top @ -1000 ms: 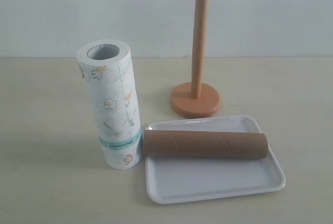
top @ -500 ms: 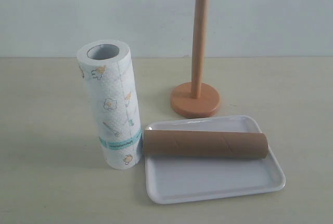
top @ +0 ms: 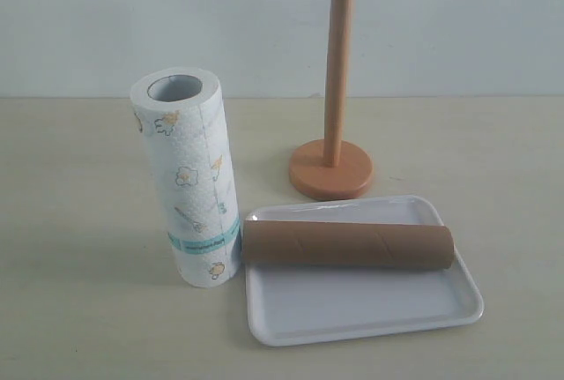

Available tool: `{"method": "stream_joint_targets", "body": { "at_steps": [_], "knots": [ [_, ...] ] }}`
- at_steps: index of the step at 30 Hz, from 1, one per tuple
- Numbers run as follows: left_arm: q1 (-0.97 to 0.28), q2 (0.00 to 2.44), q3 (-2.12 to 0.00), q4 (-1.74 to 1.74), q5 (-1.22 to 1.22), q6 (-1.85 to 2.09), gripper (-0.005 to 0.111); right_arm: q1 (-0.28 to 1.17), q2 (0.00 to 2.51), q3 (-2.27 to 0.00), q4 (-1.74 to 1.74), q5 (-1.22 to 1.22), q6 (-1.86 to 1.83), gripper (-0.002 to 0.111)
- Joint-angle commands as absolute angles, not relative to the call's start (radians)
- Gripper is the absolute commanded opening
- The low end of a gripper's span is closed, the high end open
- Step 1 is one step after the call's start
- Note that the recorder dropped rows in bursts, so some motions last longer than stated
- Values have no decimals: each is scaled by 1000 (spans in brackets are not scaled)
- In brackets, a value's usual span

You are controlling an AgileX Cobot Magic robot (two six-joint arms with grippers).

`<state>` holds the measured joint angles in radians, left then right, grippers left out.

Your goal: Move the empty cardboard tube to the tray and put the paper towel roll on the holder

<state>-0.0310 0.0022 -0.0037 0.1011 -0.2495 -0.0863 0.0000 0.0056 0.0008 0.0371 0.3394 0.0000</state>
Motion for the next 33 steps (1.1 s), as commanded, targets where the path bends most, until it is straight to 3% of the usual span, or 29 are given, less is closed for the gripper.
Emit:
{"method": "stream_joint_targets", "body": {
  "at_steps": [1, 22, 29, 33],
  "knots": [
    [-28, 0, 0, 102, -316, -141, 4, -2, 0, 0, 39, 329, 0, 1],
    [-28, 19, -45, 46, -449, -141, 4, -2, 0, 0, 39, 329, 0, 1],
    [-28, 378, -285, 212, -442, -160, 4, -2, 0, 0, 39, 329, 0, 1],
    [-28, 642, -322, 362, -590, -323, 4, -2, 0, 0, 39, 329, 0, 1]
  ]
}}
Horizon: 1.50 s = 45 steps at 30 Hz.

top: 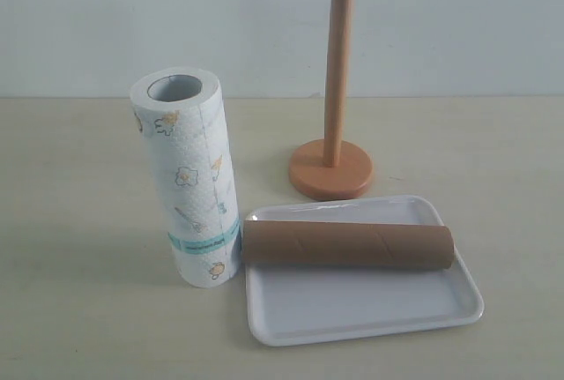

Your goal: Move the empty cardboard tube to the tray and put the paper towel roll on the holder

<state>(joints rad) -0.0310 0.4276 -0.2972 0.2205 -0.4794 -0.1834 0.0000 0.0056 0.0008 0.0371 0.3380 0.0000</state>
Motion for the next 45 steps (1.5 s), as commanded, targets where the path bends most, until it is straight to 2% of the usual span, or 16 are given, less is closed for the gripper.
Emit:
{"method": "stream_joint_targets", "body": {
  "at_steps": [1, 7, 11, 20, 21, 22, 26, 31, 36, 45],
  "knots": [
    [-28, 704, -317, 422, -633, -370, 4, -2, 0, 0, 39, 329, 0, 1],
    [-28, 963, -242, 651, -764, -531, 4, -2, 0, 0, 39, 329, 0, 1],
    [-28, 1023, -179, 643, -862, -468, 4, -2, 0, 0, 39, 329, 0, 1],
    [-28, 1116, -116, 811, -845, -502, 7, -2, 0, 0, 39, 329, 0, 1],
    [-28, 1129, -116, 811, -845, -516, 14, -2, 0, 0, 39, 329, 0, 1],
    [-28, 1145, -116, 811, -851, -534, 28, -2, 0, 0, 39, 329, 0, 1],
    [-28, 1192, -116, 755, -940, -557, 109, -2, 0, 0, 39, 329, 0, 1],
    [-28, 1193, -116, 770, -1007, -550, 109, -2, 0, 0, 39, 329, 0, 1],
    [-28, 1193, -119, 775, -1004, -343, 108, -2, 0, 0, 46, 326, 0, 1],
    [-32, 1251, -133, 775, -1062, -314, 108, -2, 0, 0, 46, 326, 0, 1]
  ]
}}
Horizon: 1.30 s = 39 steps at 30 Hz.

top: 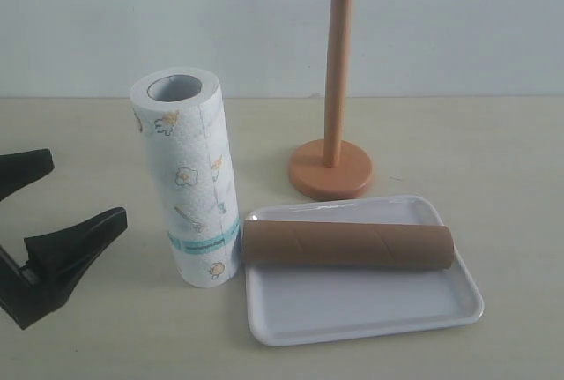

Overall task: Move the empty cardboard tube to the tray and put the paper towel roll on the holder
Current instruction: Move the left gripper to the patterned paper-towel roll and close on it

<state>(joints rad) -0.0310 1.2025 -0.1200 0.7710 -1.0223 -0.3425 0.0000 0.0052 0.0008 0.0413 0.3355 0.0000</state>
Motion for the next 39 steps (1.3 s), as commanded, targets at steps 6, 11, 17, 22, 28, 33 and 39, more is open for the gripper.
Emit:
{"method": "stream_joint_targets", "body": {
  "at_steps": [6, 11, 17, 22, 28, 33, 39],
  "knots": [
    [-32, 1476, -205, 775, -1221, -245, 108, -2, 0, 0, 46, 326, 0, 1],
    [-32, 1649, -274, 774, -1221, -230, 108, -2, 0, 0, 46, 326, 0, 1],
    [-32, 1784, -370, 855, -1221, -230, 108, -2, 0, 0, 46, 326, 0, 1],
    [-40, 1827, -439, 931, -1221, -266, 108, -2, 0, 0, 46, 326, 0, 1],
    [-105, 1835, -505, 947, -1221, -275, 108, -2, 0, 0, 46, 326, 0, 1],
    [-141, 1860, -537, 908, -1221, -275, 108, -2, 0, 0, 46, 326, 0, 1],
    [-165, 1905, -586, 901, -1221, -275, 108, -2, 0, 0, 46, 326, 0, 1]
  ]
}}
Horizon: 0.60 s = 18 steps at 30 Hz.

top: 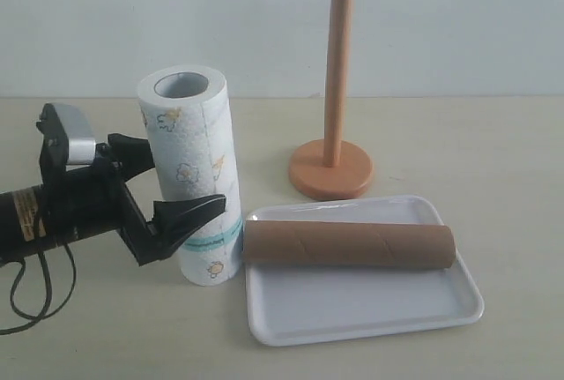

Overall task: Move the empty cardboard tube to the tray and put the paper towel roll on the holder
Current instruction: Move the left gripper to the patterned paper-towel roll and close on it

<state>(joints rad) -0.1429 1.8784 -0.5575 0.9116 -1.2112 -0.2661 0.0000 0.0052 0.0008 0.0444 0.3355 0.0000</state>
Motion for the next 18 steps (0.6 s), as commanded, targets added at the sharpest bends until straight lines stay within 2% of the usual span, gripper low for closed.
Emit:
{"method": "stream_joint_targets", "body": {
  "at_steps": [1, 18],
  "knots": [
    [-172, 1911, -595, 901, -1221, -275, 108, -2, 0, 0, 46, 326, 0, 1],
    [-196, 1944, -676, 804, -1221, -392, 108, -2, 0, 0, 46, 326, 0, 1]
  ]
}}
